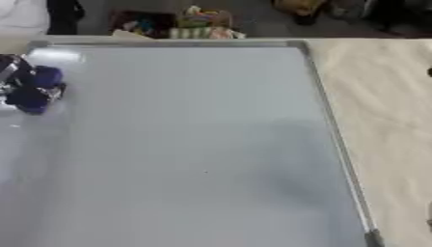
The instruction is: Wipe the whiteboard clean with a brush.
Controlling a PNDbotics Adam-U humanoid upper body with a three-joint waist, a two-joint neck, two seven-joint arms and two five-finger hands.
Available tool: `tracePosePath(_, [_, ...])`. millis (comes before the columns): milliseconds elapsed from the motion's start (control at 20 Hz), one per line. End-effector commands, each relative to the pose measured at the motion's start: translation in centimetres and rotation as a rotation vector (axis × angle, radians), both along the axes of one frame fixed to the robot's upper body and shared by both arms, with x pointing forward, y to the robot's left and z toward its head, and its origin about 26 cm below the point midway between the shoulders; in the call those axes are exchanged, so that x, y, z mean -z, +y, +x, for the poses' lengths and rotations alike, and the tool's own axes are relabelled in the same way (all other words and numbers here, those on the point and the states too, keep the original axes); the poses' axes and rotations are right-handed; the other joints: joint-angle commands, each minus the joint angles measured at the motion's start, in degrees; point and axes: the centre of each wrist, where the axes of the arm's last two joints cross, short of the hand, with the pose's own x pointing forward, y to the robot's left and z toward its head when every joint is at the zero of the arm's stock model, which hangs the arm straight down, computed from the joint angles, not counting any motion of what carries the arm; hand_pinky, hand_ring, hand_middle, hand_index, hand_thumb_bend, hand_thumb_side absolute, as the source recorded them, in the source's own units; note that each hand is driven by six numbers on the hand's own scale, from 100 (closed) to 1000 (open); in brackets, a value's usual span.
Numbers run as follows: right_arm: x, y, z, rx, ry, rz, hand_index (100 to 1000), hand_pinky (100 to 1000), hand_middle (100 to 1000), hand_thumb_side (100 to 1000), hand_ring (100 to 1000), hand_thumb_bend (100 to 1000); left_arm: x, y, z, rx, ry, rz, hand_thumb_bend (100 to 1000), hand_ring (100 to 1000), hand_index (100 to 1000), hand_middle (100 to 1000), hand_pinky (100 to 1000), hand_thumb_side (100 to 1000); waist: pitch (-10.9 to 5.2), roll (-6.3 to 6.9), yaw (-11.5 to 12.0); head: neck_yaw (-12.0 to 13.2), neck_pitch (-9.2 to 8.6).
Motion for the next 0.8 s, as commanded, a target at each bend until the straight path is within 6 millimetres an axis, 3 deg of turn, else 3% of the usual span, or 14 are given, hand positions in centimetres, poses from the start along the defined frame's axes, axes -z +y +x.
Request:
tracePosePath(50, [-0.68,-0.26,-0.2,0.003,-0.023,-0.01,873,870,637,1000,832,100,-1.58,-0.04,-0.17,-0.016,-0.019,0.034,402,602,266,415,600,435,-1.11,0.02,-0.12,0.21,-0.33])
tracePosePath(450, [-0.7,-0.27,-0.21,-0.005,-0.022,-0.001,873,870,635,1000,833,100,-2.02,-0.44,-0.15,-0.026,-0.005,0.05,433,680,290,519,634,491,-1.02,0.11,-0.25,0.29,-0.39])
tracePosePath(800, [-0.63,-0.34,-0.24,0.0,-0.017,0.0,873,871,634,1000,833,100,-2.44,-0.35,-0.26,-0.022,-0.006,0.037,402,682,285,530,637,534,-1.2,0.1,-0.07,0.21,-0.34])
